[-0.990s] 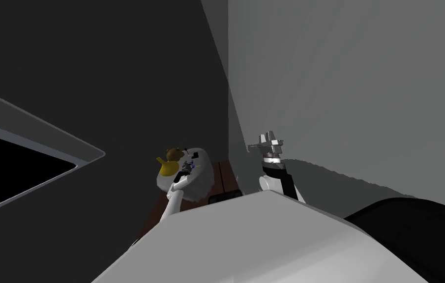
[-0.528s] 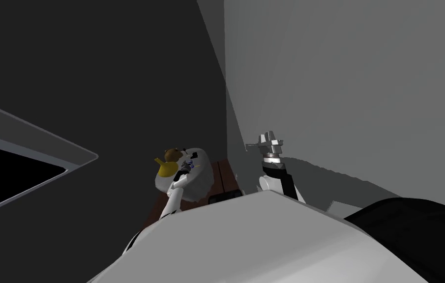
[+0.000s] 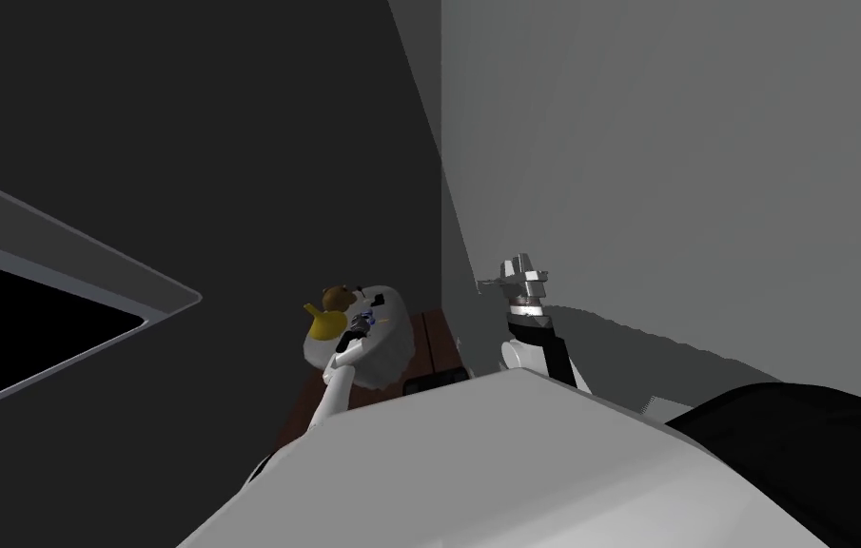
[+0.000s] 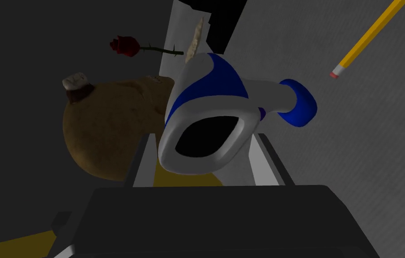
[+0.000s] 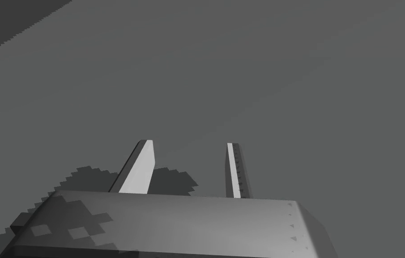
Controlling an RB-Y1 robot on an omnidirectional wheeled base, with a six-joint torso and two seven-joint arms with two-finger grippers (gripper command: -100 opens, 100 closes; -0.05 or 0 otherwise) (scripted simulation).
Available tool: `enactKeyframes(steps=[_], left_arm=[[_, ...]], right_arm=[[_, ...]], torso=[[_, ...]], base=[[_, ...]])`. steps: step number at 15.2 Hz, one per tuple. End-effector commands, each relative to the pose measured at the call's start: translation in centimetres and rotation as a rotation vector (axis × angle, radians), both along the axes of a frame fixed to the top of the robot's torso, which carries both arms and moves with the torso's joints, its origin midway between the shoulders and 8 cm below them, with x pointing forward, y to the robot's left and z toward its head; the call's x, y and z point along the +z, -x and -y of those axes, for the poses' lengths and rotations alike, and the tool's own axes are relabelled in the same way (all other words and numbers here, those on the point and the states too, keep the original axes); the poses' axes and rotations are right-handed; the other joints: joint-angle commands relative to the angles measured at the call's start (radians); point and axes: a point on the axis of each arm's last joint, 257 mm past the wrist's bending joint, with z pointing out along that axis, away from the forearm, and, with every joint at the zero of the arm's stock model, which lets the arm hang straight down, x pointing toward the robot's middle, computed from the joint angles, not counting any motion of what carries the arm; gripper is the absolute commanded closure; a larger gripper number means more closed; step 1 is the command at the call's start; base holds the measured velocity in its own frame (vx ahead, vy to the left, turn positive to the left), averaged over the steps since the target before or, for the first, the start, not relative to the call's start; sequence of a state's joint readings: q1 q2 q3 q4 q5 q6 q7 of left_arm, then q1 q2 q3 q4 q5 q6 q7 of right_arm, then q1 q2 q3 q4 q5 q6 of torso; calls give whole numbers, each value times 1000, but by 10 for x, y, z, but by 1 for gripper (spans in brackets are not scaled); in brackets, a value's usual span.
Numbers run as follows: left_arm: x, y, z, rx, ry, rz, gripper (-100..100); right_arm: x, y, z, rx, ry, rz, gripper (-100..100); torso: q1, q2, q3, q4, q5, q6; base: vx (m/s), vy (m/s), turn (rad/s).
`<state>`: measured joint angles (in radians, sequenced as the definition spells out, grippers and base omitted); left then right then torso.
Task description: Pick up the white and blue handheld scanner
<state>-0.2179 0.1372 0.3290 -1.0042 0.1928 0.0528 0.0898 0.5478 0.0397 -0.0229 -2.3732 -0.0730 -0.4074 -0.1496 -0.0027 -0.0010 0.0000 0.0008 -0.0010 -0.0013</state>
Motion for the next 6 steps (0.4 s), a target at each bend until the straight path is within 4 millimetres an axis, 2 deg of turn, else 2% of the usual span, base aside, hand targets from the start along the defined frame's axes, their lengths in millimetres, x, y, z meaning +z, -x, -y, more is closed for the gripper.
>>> enactKeyframes(steps=[1, 5, 6], left_arm=[[0, 3, 6, -14, -1, -4, 100], [0, 10, 17, -40, -1, -10, 100], [0, 9, 14, -31, -2, -7, 100]], right_arm=[[0, 0, 0, 0, 0, 0, 0], [0, 0, 0, 0, 0, 0, 0], [0, 0, 0, 0, 0, 0, 0]], torso=[[0, 0, 0, 0, 0, 0], [0, 0, 0, 0, 0, 1], [0, 0, 0, 0, 0, 1]], base=[[44, -41, 101], [36, -31, 91], [19, -22, 44]])
